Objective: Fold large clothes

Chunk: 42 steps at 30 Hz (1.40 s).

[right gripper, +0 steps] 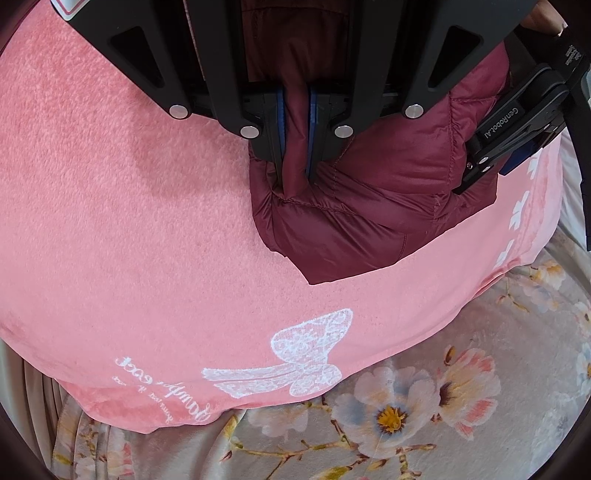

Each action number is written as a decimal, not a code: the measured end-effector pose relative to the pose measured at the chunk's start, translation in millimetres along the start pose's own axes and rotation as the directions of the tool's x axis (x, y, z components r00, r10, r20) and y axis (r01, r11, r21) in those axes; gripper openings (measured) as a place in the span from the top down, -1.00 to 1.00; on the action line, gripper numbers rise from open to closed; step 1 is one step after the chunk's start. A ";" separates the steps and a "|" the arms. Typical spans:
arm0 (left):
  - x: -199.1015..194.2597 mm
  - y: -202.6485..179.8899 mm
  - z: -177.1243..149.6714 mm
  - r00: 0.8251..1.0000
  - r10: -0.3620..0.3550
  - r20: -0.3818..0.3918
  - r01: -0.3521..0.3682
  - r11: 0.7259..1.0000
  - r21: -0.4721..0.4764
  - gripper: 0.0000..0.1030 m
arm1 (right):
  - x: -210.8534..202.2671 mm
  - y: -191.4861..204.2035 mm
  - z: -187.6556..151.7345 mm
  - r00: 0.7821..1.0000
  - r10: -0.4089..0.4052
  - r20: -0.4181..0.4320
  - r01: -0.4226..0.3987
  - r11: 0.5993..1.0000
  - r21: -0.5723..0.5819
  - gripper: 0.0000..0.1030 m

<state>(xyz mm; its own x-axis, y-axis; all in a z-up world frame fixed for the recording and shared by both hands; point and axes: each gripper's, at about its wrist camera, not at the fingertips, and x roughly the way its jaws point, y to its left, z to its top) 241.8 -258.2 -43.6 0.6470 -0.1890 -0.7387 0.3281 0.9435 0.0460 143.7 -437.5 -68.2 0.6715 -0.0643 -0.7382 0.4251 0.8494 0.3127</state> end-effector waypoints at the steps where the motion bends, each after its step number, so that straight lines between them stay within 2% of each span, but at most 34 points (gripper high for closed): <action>1: 0.2 0.2 0.0 1.000 0.001 0.000 -0.001 1.000 0.001 -0.70 | 0.1 -0.1 0.1 1.000 0.001 0.000 -0.001 1.000 0.001 0.88; 14: 3.0 -2.2 1.1 1.000 0.021 0.003 -0.021 1.000 0.014 -0.72 | -0.8 -3.2 0.6 1.000 0.024 0.007 -0.024 0.999 0.029 0.88; 18: 4.4 -4.8 1.4 0.999 0.036 -0.001 -0.036 0.999 0.024 -0.72 | 0.9 -11.6 0.7 0.997 0.076 0.010 -0.077 0.994 0.074 0.88; 21: 4.4 -4.2 2.8 0.999 0.033 -0.007 -0.033 0.999 0.024 -0.73 | -0.2 -29.3 -0.5 0.984 0.174 0.036 -0.178 0.971 0.163 0.88; 23: 0.1 0.6 4.2 1.000 0.011 -0.015 -0.011 1.000 0.016 -0.73 | -13.8 -47.8 -4.2 0.972 0.203 0.120 -0.227 0.943 0.243 0.64; 24: -4.4 3.3 3.9 1.000 0.001 -0.019 -0.001 1.000 0.010 -0.73 | -23.3 -54.2 -6.7 0.977 0.154 0.146 -0.190 0.943 0.274 0.28; 25: -12.7 7.8 3.2 1.000 -0.004 -0.025 0.004 1.000 0.003 -0.73 | -34.5 -57.5 -9.6 0.983 0.092 0.160 -0.136 0.946 0.293 0.24; 26: -22.7 13.7 1.9 0.999 -0.015 -0.031 0.014 1.000 -0.012 -0.73 | -46.2 -60.4 -12.8 0.983 0.062 0.171 -0.111 0.951 0.290 0.24; 29: -57.0 36.2 -8.6 0.992 -0.104 -0.074 0.098 0.992 -0.082 -0.73 | -76.9 -58.0 -28.1 0.988 0.111 0.107 -0.131 0.972 0.196 0.24; 31: -76.7 45.0 -22.0 0.983 -0.151 -0.102 0.139 0.984 -0.112 -0.73 | -88.7 -51.8 -37.1 0.990 0.132 0.056 -0.138 0.982 0.130 0.15; 34: -94.3 41.6 -44.3 0.978 -0.159 -0.133 0.146 0.984 -0.098 -0.73 | -91.0 -38.5 -50.2 0.982 0.177 -0.062 -0.172 0.982 0.073 0.07; 36: -100.0 34.8 -58.5 0.974 -0.151 -0.169 0.140 0.987 -0.075 -0.73 | -91.5 -36.4 -62.6 0.980 0.178 -0.092 -0.173 0.983 0.063 0.08; 38: -103.1 29.8 -68.4 0.974 -0.134 -0.181 0.125 0.990 -0.059 -0.73 | -100.9 -27.5 -72.2 0.984 0.153 -0.093 -0.152 0.988 0.008 0.42; 39: -105.0 28.0 -72.8 0.976 -0.120 -0.180 0.113 0.992 -0.047 -0.73 | -105.7 -25.0 -75.4 0.986 0.142 -0.092 -0.143 0.990 -0.006 0.66; 42: -108.9 27.8 -80.9 0.981 -0.089 -0.174 0.085 0.996 -0.027 -0.74 | -124.5 -23.1 -85.9 0.987 0.144 -0.076 -0.145 0.989 -0.001 0.77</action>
<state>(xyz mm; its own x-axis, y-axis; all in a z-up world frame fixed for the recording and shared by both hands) 124.7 -189.3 -16.2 0.4854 -0.2216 -0.8458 0.3635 0.9309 -0.0353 -1.9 -404.1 -34.9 0.6778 0.0990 -0.7285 0.3225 0.8505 0.4156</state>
